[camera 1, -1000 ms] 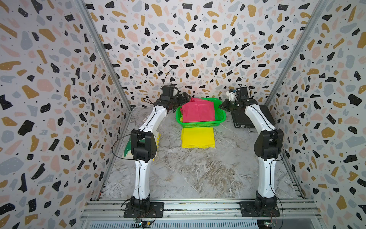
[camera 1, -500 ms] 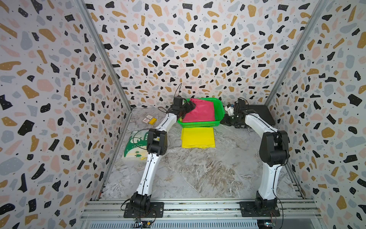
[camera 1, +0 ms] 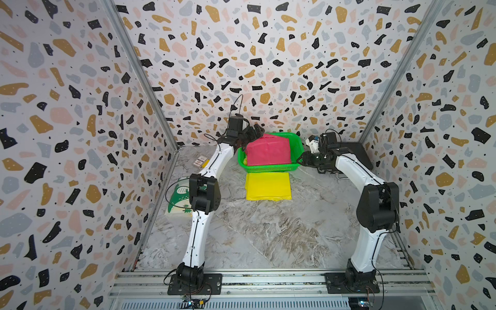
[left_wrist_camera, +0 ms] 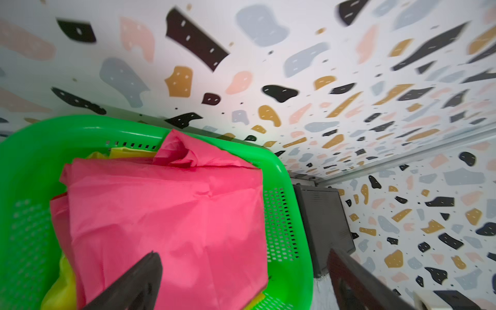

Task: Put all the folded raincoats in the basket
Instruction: Move the raincoat to the center of the board.

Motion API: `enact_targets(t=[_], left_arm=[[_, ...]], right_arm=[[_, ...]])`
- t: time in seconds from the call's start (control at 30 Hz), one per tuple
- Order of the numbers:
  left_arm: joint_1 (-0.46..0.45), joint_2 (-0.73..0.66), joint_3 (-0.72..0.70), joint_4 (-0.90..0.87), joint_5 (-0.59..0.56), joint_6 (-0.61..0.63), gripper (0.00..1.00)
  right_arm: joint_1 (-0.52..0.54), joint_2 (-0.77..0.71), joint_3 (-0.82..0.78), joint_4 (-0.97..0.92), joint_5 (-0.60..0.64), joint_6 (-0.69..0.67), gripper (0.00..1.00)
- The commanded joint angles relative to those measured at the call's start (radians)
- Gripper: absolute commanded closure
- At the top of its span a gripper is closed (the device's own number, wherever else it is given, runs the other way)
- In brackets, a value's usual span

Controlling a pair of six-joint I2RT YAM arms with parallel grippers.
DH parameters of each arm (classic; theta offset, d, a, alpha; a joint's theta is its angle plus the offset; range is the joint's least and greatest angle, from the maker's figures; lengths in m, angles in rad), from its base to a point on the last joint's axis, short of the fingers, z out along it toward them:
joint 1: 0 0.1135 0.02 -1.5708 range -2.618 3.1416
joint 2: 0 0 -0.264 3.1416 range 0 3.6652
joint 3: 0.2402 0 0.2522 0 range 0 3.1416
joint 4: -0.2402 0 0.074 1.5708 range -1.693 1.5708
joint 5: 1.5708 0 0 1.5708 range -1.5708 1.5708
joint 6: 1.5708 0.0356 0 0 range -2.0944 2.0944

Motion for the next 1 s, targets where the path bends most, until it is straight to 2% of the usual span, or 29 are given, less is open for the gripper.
enact_targets(t=[0.0,0.1,0.2,0.33,0.5,0.7,0.97], left_arm=[[0.001,-0.219,-0.235,-0.025,-0.049,0.089,0.0],[0.003,-0.407,-0.503,0.0,-0.119,0.109,0.0],[0.004,-0.569,-0.712,-0.018,-0.172,0.115,0.0],[0.004,-0.755,-0.935,-0.054,-0.225,0.106,0.0],[0.004,-0.966,-1.189,-0.081,-0.285,0.057,0.0],[0.002,-1.188,-1.383,-0.105,-0.285,0.031,0.0],[0.003,-1.325,-1.479,-0.201,-0.306,0.034,0.0]], right_arm=[[0.041,-0.138,-0.104,0.007,0.034,-0.01,0.51],[0.075,-0.212,-0.217,0.02,0.055,-0.003,0.47],[0.105,-0.275,-0.319,0.033,0.097,0.01,0.42],[0.117,-0.311,-0.42,0.06,0.216,0.087,0.35],[0.149,-0.262,-0.447,0.113,0.209,0.156,0.33],[0.241,-0.121,-0.336,0.068,0.278,0.169,0.34],[0.294,0.06,-0.175,0.046,0.323,0.212,0.34]])
